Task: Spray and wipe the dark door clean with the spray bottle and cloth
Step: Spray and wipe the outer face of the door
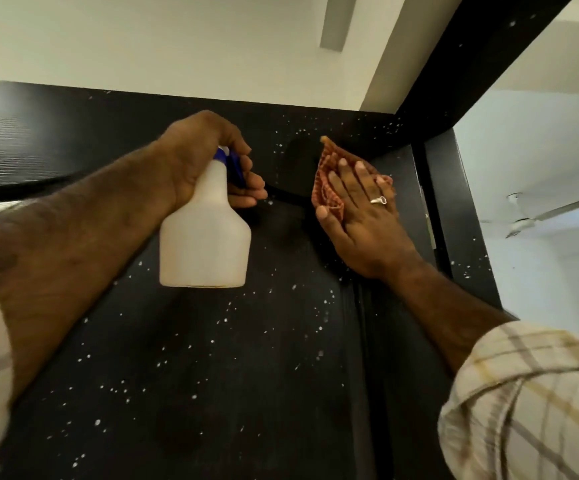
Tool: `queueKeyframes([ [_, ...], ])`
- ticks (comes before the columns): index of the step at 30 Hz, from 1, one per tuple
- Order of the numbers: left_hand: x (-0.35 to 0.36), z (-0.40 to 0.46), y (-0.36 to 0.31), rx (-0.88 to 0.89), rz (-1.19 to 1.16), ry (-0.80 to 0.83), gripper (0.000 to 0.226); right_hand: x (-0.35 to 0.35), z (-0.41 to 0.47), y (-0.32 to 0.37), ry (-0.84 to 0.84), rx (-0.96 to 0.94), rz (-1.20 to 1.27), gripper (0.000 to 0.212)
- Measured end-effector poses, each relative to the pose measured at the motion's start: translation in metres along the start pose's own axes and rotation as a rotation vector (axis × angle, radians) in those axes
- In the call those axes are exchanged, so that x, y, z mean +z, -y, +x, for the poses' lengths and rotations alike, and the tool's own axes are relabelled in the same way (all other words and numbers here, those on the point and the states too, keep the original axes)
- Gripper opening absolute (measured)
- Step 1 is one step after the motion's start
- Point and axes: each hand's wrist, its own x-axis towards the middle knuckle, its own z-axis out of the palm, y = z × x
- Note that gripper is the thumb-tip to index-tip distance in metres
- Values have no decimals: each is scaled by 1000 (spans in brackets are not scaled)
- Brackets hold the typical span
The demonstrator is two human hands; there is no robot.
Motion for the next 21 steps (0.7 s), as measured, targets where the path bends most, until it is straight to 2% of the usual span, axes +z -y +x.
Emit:
queueKeyframes([
  [5, 39, 12, -6, 19, -15, -21, 14, -17, 66, -42, -33, 263, 8, 81],
  [7, 47, 19, -8, 36, -33, -56, 13, -22, 94, -38, -13, 303, -5, 87],
  [9, 55, 25, -11, 58, -36, -81, 13, -24, 111, -26, -2, 245, -26, 92],
  [11, 53, 27, -14, 63, -30, -114, 13, -24, 108, -9, 12, 74, -19, 90],
  [13, 54, 32, -16, 58, -10, -140, 14, -23, 88, -10, 41, -89, 43, 86],
  [15, 50, 34, -17, 60, 8, -143, 15, -20, 61, -20, 37, -176, 83, 86],
  [18, 44, 33, -17, 39, 24, -159, 17, -15, 34, -42, 17, -167, 40, 77],
  [21, 40, 29, -14, 14, 44, -188, 18, -17, 52, -69, -39, -3, -46, 68],
])
